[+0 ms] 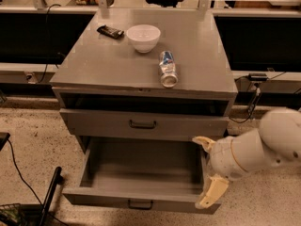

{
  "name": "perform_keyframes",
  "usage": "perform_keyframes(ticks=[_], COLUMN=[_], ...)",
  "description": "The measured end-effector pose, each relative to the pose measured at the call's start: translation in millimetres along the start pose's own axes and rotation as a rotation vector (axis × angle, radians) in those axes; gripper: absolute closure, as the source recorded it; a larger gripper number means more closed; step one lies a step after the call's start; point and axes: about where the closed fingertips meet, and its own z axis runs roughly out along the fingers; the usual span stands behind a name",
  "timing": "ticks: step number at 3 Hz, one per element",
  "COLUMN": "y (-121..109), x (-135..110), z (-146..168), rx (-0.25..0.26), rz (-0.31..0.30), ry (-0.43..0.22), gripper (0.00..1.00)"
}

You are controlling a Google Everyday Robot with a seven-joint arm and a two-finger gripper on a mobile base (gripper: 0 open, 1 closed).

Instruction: Close middle drawer

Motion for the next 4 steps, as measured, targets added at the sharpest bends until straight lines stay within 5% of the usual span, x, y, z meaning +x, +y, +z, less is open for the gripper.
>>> perform_keyframes(ticks=[1, 3, 4], y=[-12, -14, -13], x=[26, 36, 52], z=[-2, 11, 34], rx=[0.111, 0.101, 0.111], rz=[0.004, -0.002, 0.001], ry=[-0.052, -0.03, -0.081], gripper=[0.0, 0.0, 0.0])
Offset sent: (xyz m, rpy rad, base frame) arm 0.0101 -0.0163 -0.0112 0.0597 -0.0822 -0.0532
